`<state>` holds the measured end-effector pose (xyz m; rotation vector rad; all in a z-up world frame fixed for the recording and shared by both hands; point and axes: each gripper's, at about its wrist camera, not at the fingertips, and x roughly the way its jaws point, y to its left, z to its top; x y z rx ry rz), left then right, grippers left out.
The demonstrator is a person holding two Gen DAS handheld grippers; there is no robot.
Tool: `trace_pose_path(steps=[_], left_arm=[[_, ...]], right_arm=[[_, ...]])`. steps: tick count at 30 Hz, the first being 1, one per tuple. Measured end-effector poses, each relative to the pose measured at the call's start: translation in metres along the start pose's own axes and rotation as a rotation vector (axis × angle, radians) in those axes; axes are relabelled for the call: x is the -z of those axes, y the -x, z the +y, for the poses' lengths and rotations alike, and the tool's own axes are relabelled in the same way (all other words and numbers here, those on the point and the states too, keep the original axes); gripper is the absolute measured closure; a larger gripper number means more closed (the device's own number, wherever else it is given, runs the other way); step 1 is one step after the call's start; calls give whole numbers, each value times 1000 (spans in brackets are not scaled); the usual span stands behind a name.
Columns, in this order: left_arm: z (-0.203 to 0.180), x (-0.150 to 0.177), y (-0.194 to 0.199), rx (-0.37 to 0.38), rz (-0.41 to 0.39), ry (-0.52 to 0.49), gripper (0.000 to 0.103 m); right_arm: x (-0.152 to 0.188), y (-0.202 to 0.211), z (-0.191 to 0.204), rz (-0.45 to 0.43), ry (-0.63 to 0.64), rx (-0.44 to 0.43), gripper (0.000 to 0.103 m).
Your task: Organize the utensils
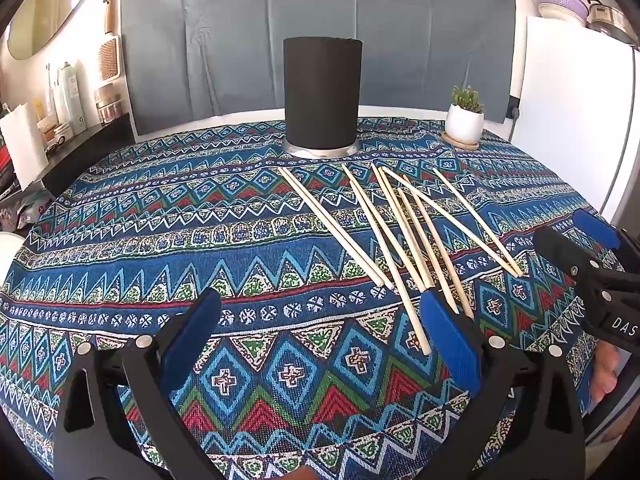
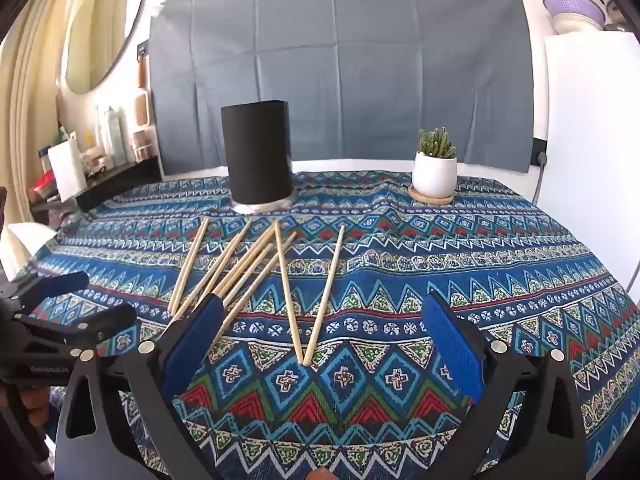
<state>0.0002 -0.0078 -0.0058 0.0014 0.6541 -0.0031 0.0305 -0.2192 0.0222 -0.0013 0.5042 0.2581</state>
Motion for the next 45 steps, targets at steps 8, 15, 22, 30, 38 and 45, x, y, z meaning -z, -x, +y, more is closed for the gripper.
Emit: trace_pose_path(steps=[8, 15, 22, 30, 38, 45], left_arm=[[9, 0, 1, 17, -3, 5, 6], [7, -1, 2, 17, -4, -6, 6], [6, -2, 2, 28, -2, -3, 6], [5, -4, 1, 26, 3, -8, 6], [5, -4, -2, 30, 11, -6, 6], [7, -4, -3, 38, 16, 1, 6]], right_arm=[[0, 1, 5, -2, -1, 5, 8], [0, -2, 5, 6, -1, 10, 8], [2, -1, 6, 3, 0, 16, 8], [1, 0, 8, 5, 3, 14, 8], [0, 0, 8, 3, 4, 14, 8], [1, 0, 8, 4, 5, 14, 8]])
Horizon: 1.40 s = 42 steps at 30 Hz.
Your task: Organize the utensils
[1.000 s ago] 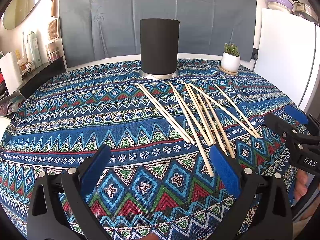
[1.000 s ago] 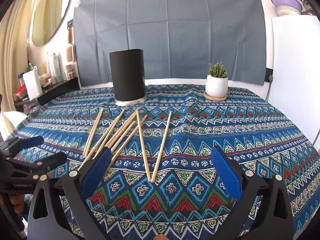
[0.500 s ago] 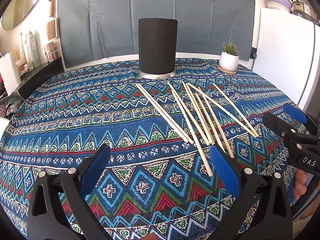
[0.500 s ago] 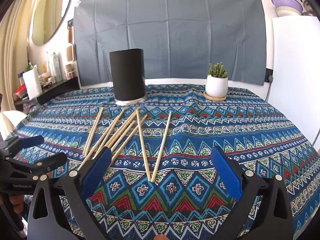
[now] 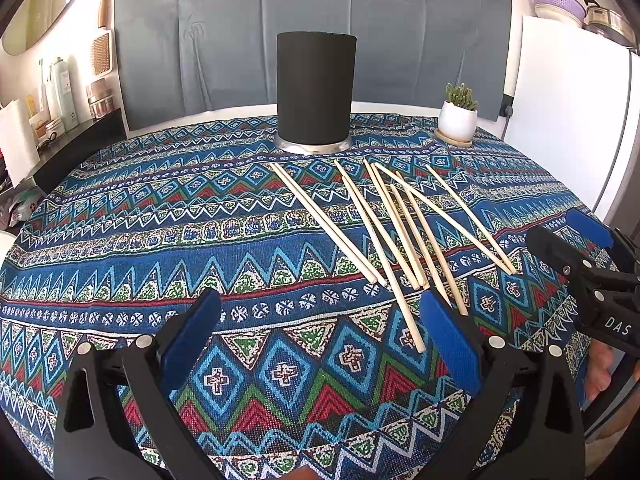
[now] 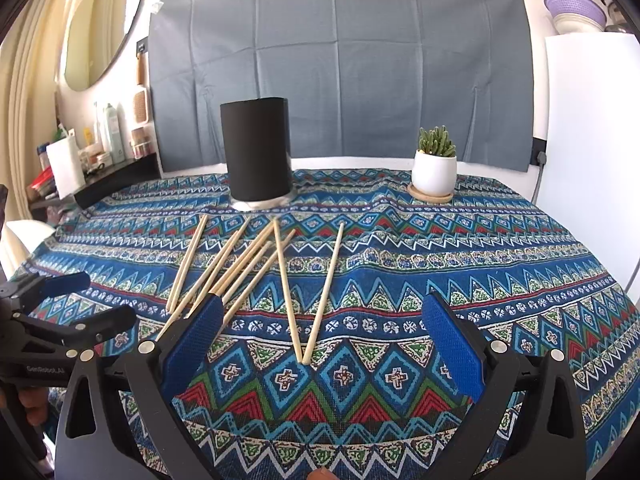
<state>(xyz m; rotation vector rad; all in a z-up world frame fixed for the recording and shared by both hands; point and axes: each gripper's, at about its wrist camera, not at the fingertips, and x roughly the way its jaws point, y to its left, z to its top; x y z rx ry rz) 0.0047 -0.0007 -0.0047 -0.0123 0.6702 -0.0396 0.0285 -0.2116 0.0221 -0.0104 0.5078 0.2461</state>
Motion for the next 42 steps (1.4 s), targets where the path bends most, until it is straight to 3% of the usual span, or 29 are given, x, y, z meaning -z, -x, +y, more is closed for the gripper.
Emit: trace_pose_path(steps=[31, 42], left_arm=[[9, -3, -10, 38, 63, 46, 6], [23, -11, -21, -10, 121, 92, 6]], right_arm=[[-1, -4, -1, 33, 3, 17, 8], [-4, -11, -5, 76, -28, 48, 8]])
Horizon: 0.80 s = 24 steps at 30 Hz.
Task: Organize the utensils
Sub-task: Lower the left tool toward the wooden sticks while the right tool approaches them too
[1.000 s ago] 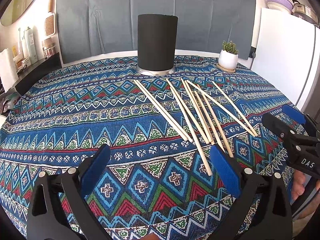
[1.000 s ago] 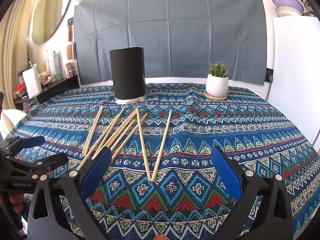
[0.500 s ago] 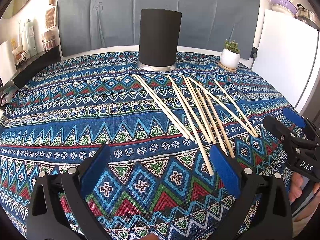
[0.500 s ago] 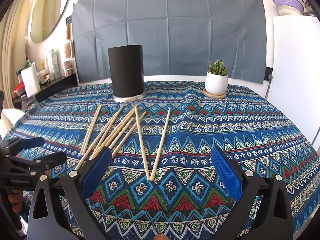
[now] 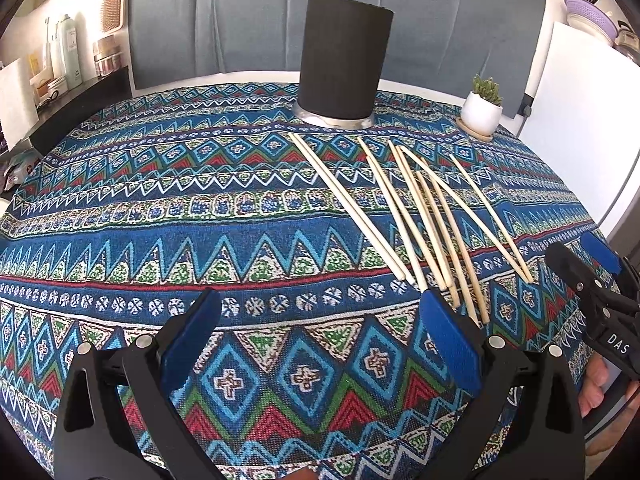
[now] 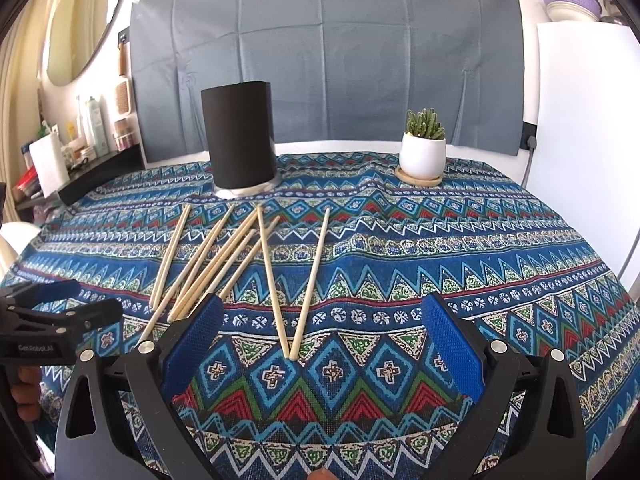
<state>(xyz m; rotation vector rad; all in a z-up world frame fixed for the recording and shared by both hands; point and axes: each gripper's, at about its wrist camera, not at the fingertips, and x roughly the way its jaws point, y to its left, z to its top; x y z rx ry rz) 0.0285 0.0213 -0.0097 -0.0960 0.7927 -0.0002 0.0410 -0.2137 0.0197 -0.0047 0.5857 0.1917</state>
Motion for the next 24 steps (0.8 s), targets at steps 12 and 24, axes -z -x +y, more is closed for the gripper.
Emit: trace_pose_path(steps=[12, 24], left_arm=[[18, -32, -9, 31, 113, 38, 6], [26, -84, -42, 15, 273, 29, 6]], right_arm=[[-27, -32, -19, 153, -45, 72, 8], [-70, -69, -20, 266, 68, 78, 8]])
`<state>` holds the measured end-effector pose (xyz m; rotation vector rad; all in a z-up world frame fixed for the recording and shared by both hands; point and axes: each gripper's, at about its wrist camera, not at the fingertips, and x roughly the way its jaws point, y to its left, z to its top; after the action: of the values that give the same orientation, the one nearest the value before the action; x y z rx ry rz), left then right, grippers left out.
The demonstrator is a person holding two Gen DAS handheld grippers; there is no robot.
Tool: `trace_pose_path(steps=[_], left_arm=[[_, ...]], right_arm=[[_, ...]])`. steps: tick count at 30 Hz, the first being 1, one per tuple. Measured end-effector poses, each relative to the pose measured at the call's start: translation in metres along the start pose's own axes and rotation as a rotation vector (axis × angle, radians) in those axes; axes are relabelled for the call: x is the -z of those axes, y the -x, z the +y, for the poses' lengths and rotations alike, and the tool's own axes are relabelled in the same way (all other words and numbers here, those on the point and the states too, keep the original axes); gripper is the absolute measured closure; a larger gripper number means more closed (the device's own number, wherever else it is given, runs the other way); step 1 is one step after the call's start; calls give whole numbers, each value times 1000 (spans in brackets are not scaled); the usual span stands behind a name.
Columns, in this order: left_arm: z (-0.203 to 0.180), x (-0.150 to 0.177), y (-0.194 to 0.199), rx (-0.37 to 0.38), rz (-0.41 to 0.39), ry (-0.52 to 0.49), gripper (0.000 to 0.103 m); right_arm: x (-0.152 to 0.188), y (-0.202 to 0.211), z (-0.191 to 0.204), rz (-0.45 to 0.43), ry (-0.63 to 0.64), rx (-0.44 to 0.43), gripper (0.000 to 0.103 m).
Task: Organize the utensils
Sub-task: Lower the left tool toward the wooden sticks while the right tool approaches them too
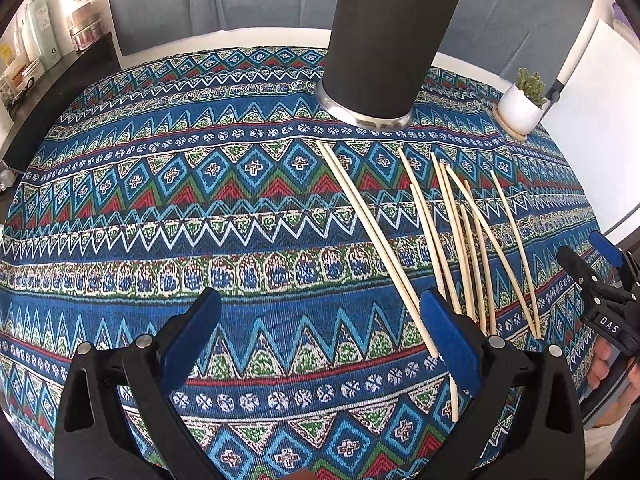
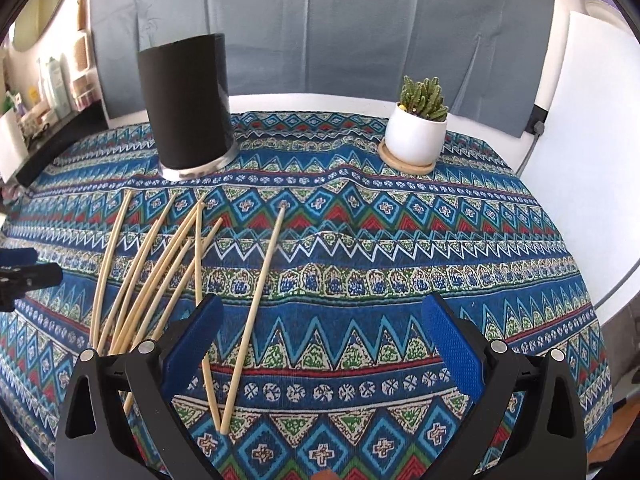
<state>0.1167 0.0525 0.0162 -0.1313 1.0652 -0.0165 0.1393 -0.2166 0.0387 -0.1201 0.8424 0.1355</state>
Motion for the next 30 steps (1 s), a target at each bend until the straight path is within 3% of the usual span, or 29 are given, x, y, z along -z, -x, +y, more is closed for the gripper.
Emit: trace_pose_path(steps=[15, 25, 30], left_arm=[[-2, -36, -51, -47, 112, 6, 6], [-20, -53, -72, -91, 94, 2, 5], [-13, -42, -65, -104, 87, 14, 5]], right_arm=[[-20, -53, 3, 147, 24, -75, 8], [-22, -74, 10, 197, 46, -55, 8], [-21, -74, 9, 202, 31, -75, 8]])
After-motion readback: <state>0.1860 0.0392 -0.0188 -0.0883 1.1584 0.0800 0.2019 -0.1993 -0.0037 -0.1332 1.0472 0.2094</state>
